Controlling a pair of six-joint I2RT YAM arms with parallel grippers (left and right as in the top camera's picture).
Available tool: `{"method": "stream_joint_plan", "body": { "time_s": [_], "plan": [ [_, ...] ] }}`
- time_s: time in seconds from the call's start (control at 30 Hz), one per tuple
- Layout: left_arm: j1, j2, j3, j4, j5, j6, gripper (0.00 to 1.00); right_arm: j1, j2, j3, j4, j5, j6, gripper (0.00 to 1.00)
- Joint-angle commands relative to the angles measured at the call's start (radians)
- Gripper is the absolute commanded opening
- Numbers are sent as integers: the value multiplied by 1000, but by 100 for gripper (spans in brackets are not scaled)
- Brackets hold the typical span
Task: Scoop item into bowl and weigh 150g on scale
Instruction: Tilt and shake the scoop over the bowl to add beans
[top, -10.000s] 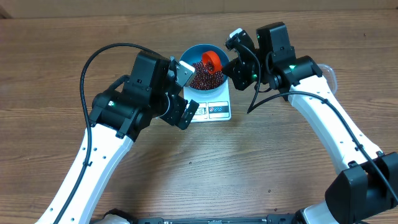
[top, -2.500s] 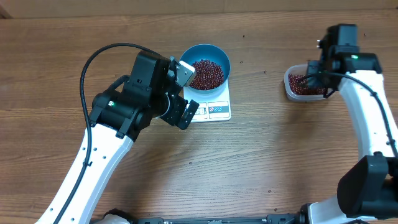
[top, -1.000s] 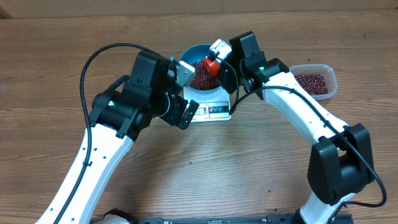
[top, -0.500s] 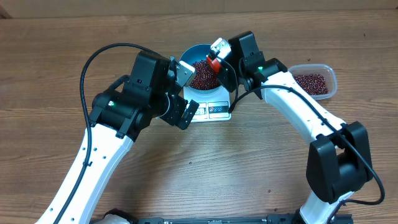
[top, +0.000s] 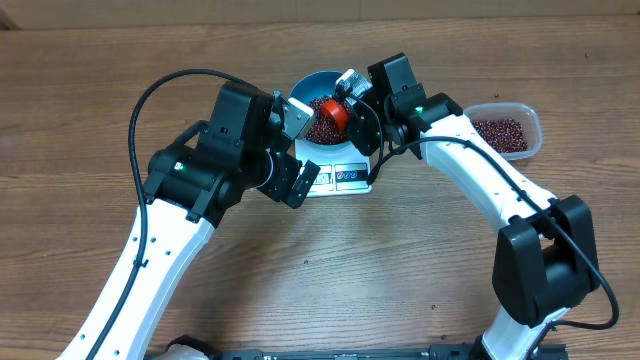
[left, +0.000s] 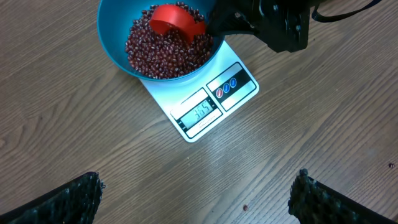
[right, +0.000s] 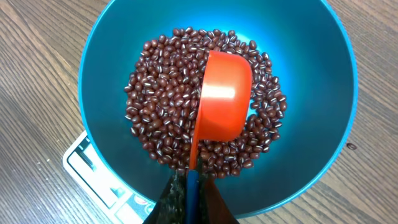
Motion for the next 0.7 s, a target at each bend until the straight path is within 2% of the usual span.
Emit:
{"method": "stream_joint_plan", "body": {
  "time_s": [0.0, 0.1, 0.23, 0.47, 0.67],
  "plan": [
    [-1, 3, 7, 1, 0, -10, 100, 5, -17, 15, 2, -26, 62, 4],
    [-1, 3, 7, 1, 0, -10, 100, -2, -23, 15, 11, -27, 116, 4],
    [-1, 3, 7, 1, 0, -10, 100, -26, -26, 15, 13, -152, 124, 4],
    [-1, 3, 7, 1, 0, -10, 99, -92, -35, 15, 30, -239, 247, 4],
    [-1, 3, 7, 1, 0, -10, 100, -126, -103, 15, 34, -290, 249, 4]
  ]
}}
